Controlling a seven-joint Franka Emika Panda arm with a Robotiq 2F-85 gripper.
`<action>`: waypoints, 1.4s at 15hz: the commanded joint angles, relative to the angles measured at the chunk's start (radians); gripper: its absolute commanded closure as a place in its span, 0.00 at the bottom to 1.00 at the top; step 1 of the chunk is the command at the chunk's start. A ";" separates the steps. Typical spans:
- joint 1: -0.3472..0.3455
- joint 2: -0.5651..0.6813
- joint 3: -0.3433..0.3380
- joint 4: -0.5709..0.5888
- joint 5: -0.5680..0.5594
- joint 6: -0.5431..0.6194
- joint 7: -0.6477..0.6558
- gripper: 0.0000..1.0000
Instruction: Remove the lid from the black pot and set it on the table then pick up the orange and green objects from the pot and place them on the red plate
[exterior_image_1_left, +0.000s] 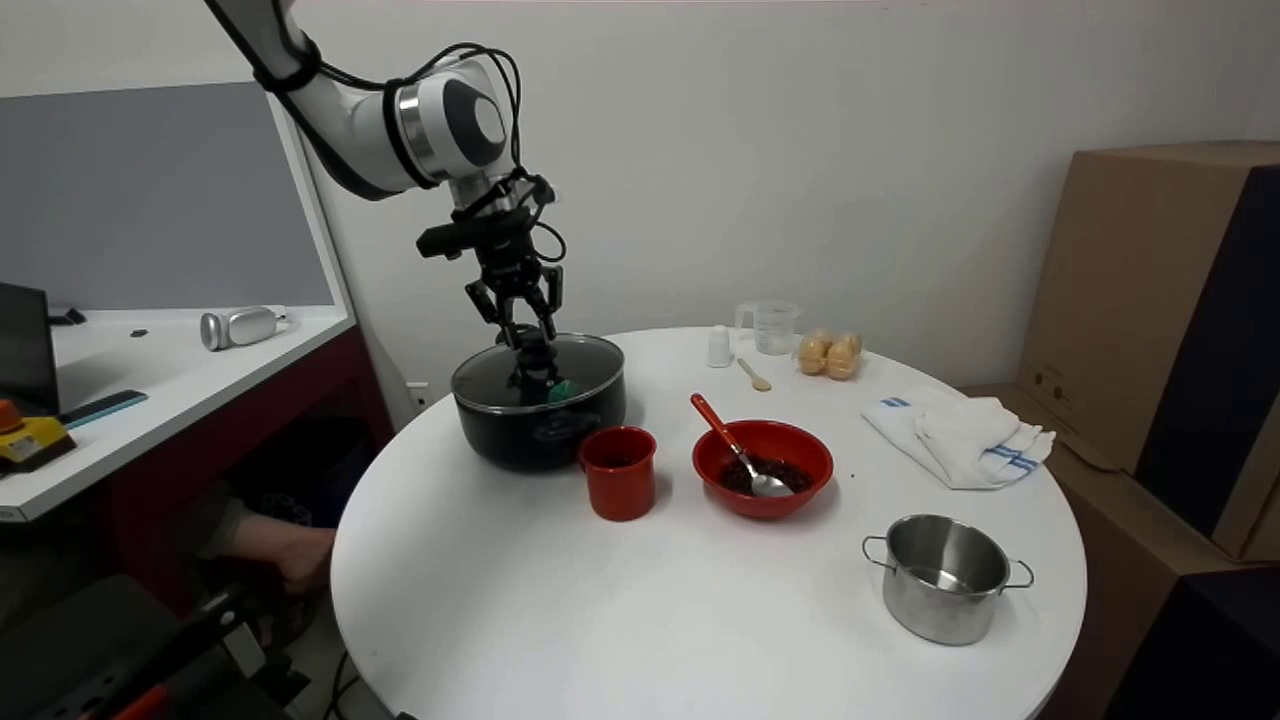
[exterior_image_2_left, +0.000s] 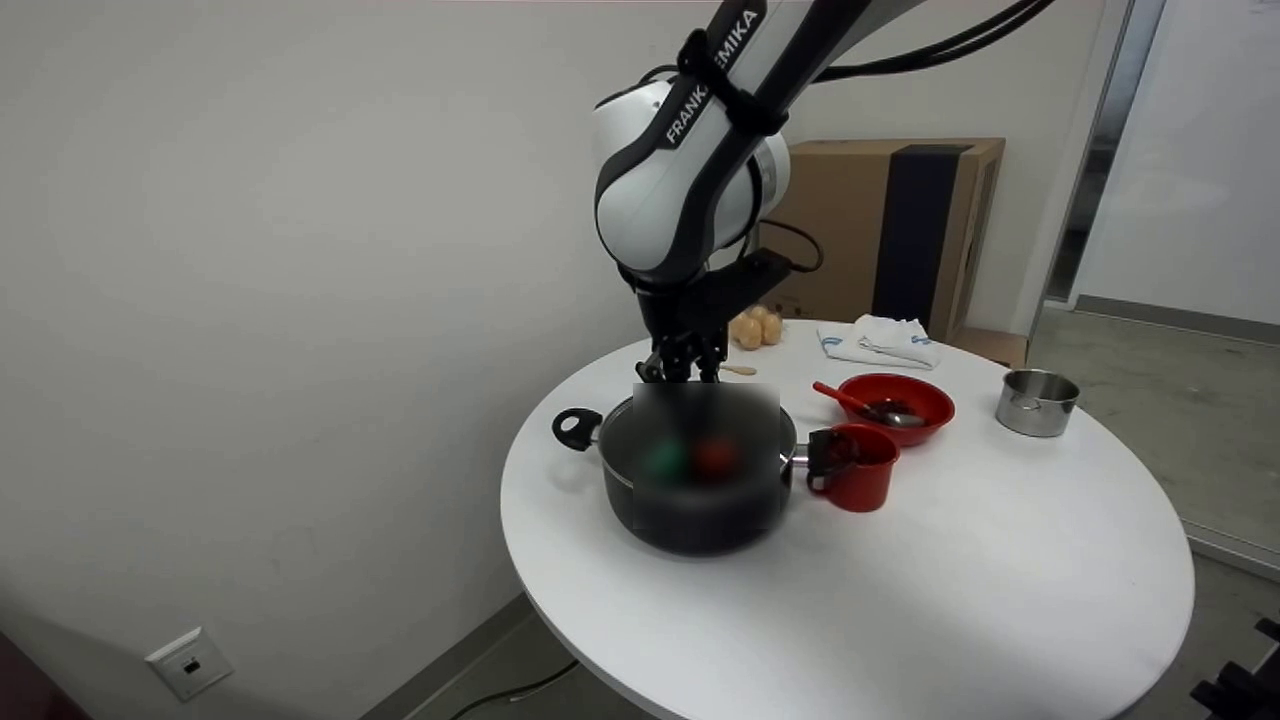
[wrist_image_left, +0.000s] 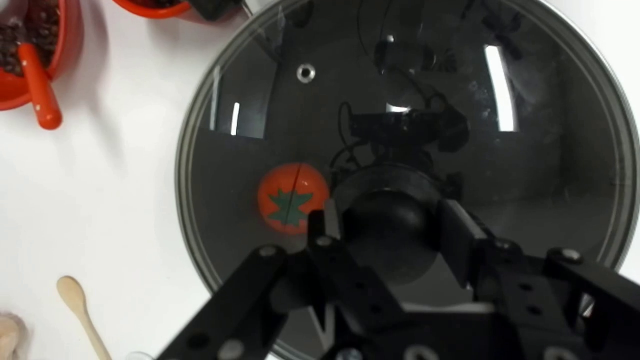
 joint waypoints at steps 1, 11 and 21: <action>-0.008 -0.075 0.002 -0.041 0.009 -0.020 0.006 0.76; -0.055 -0.148 -0.026 -0.027 0.012 -0.105 0.061 0.76; -0.089 -0.445 -0.132 -0.466 -0.013 -0.011 0.417 0.76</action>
